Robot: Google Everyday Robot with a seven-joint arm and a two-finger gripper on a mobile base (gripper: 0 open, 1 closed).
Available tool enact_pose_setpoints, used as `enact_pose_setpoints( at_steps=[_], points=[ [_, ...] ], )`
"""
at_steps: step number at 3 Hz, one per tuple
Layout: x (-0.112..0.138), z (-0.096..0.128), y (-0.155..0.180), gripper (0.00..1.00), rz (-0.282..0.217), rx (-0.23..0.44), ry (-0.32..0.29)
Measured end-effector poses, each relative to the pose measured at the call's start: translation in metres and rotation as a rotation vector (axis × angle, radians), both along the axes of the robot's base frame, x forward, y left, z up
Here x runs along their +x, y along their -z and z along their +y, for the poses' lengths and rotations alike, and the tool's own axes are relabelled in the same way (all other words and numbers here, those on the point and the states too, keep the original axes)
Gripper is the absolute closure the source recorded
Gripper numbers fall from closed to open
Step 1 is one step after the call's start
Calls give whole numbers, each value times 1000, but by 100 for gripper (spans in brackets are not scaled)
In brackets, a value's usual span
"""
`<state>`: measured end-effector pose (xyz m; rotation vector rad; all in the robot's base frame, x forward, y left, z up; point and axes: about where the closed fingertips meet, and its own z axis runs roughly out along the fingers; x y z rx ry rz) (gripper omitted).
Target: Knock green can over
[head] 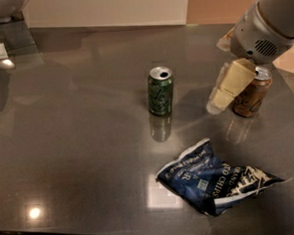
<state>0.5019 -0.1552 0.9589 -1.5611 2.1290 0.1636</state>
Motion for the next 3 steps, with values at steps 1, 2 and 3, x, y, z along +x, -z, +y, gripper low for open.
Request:
enact_pose_setpoints(
  at_steps=[1, 2, 3],
  points=[
    [17, 27, 15, 0, -1, 73, -10],
    [34, 52, 36, 0, -11, 153, -20],
    [54, 71, 54, 0, -6, 217, -17]
  ],
)
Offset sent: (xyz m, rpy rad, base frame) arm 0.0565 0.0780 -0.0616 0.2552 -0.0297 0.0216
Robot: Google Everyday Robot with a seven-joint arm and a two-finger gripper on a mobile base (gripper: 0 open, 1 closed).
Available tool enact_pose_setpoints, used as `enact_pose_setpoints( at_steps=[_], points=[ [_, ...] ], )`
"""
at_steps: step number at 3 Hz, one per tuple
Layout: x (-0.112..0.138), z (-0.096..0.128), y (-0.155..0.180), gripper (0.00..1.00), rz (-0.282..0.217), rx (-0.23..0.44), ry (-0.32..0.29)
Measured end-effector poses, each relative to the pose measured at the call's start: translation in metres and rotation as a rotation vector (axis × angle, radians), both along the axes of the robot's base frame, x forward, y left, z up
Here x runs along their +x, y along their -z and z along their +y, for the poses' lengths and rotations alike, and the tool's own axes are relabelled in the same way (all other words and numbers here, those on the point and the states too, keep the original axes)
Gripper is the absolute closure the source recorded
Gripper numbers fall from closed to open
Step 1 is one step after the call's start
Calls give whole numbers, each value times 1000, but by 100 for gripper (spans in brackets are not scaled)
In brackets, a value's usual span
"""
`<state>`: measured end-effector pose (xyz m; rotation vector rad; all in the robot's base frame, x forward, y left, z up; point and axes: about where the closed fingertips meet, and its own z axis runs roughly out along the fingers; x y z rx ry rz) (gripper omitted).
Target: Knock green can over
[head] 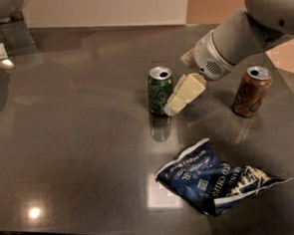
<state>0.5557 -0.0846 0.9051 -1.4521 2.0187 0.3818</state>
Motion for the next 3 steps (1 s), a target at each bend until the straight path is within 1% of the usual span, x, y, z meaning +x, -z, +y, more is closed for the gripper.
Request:
enact_pose_setpoints(
  at_steps=[1, 2, 3],
  points=[
    [17, 15, 15, 0, 6, 62, 5],
    [28, 23, 21, 18, 19, 105, 12],
    [29, 29, 20, 41, 30, 144, 4]
  ],
)
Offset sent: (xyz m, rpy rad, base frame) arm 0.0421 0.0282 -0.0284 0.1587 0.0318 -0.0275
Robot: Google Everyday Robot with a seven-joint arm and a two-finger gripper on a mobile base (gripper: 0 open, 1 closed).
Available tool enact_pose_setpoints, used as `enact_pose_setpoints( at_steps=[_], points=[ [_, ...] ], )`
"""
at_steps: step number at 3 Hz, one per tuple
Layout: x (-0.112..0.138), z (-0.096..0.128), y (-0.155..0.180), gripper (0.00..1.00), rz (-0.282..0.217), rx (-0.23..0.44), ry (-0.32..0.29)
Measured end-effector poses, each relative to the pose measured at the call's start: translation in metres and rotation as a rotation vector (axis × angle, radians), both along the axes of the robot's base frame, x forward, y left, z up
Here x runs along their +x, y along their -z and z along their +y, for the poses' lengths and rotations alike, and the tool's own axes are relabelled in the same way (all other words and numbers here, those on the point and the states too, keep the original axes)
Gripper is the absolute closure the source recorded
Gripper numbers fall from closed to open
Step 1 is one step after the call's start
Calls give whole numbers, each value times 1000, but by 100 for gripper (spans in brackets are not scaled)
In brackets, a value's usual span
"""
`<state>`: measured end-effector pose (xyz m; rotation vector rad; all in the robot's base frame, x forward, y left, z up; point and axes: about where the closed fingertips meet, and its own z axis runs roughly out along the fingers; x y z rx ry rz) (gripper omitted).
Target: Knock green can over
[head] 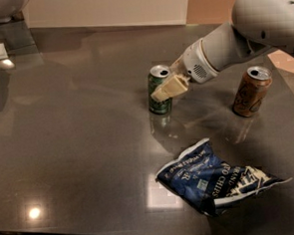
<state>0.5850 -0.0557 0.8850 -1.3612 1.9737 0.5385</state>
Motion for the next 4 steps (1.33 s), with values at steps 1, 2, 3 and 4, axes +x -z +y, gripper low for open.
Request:
enact_pose_setpoints(
  at_steps=[1, 2, 3, 4],
  points=[
    [-5, 3, -11, 64, -5, 34, -24],
    [-13, -3, -27, 88, -4, -13, -74],
    [-29, -15, -36, 100, 18, -152, -139],
    [-45, -26, -38, 100, 29, -330, -197]
  ],
)
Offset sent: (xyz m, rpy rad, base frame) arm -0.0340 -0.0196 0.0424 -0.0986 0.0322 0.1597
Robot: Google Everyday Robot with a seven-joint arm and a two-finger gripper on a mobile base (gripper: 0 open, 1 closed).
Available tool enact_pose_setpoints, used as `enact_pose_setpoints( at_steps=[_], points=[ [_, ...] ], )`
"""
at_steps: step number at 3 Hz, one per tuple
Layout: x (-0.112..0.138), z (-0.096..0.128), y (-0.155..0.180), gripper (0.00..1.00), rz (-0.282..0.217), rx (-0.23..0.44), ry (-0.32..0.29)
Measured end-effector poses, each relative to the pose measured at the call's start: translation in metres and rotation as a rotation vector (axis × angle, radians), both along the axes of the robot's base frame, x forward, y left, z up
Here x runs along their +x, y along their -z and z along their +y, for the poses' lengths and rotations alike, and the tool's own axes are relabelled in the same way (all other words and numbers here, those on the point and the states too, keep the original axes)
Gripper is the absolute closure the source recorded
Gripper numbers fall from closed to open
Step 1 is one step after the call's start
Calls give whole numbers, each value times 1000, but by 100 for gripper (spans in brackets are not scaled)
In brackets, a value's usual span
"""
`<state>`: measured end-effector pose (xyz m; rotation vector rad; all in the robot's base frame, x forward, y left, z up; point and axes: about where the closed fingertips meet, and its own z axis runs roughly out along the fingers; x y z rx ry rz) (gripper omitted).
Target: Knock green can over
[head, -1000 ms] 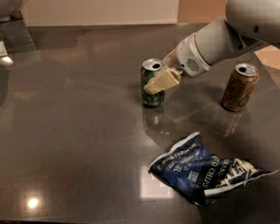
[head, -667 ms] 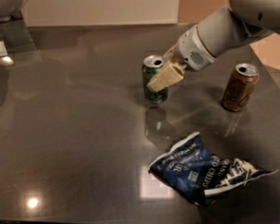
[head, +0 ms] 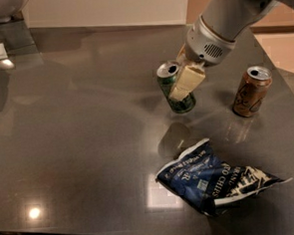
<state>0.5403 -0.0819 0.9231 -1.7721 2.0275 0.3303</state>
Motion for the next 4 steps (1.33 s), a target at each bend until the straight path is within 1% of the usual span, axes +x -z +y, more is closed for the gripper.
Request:
enact_pose_setpoints(
  at_steps=[1, 2, 3, 4],
  points=[
    [-11, -9, 1, 100, -1, -159, -54],
    [-18, -12, 5, 82, -6, -295, -111],
    [-25, -10, 16, 59, 12, -368, -166],
    [-32, -5, 28, 36, 35, -403, -216]
  ],
)
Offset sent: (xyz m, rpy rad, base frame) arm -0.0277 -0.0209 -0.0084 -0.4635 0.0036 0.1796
